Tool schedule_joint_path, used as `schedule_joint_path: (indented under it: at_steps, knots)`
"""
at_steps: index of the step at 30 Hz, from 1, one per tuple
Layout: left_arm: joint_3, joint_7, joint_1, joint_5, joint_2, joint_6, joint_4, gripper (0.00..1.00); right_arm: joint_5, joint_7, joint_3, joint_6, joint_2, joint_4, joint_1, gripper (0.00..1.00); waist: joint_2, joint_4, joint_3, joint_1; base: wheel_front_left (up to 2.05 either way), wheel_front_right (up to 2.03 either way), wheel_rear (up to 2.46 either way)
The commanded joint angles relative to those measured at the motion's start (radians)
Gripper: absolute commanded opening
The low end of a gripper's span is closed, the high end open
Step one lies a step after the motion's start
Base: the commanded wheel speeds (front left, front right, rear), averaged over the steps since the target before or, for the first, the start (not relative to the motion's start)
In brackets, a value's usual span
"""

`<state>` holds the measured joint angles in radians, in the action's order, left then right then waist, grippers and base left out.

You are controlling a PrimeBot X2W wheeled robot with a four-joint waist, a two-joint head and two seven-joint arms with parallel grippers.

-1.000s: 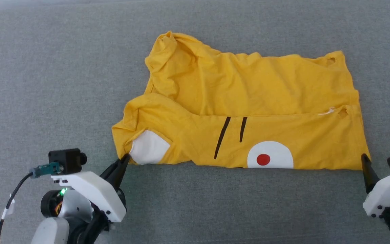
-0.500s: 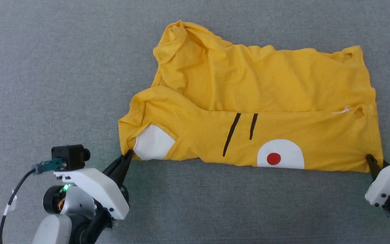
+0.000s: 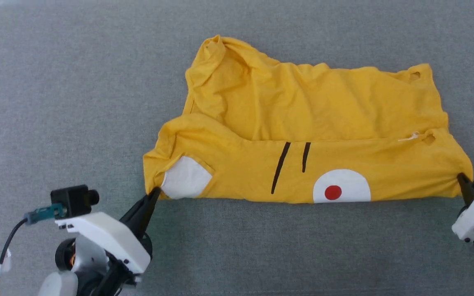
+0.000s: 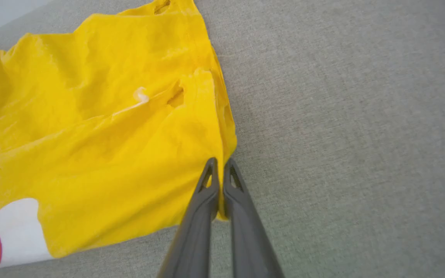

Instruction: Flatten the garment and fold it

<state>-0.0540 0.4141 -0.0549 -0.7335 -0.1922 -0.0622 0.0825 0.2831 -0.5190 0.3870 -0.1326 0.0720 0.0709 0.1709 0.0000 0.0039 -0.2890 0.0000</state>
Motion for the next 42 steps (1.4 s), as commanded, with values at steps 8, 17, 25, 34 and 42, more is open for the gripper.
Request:
schedule_joint_path:
  at_steps: [8,17,25,34,42]
  knots:
    - [0.053,0.048,0.149,-0.048,-0.021,0.035,0.08,0.0,0.037,-0.049,0.044,0.002,-0.01,-0.112,-0.112,0.0,0.0,-0.013,0.08,0.0,0.0,0.0,0.0]
    - [0.053,0.138,0.295,-0.084,-0.024,0.096,0.155,0.0,0.045,-0.098,0.08,0.002,-0.019,-0.158,-0.22,0.0,0.0,-0.014,0.106,0.0,0.0,0.0,0.0]
    - [0.025,0.076,0.243,-0.062,0.001,0.064,0.042,0.0,0.032,-0.043,0.043,0.002,-0.021,-0.057,-0.227,0.0,0.0,-0.005,0.108,0.0,0.0,0.0,0.0]
    - [0.025,0.017,0.162,-0.054,0.005,0.03,-0.071,1.0,0.061,0.025,0.028,0.002,-0.022,0.026,-0.185,1.0,0.0,-0.004,0.109,0.0,0.0,0.0,0.0]
    - [0.098,-0.112,0.179,0.009,-0.027,0.041,0.072,1.0,0.072,0.133,0.05,0.002,-0.022,-0.156,-0.153,1.0,0.0,-0.005,0.078,0.0,0.0,0.0,0.0]
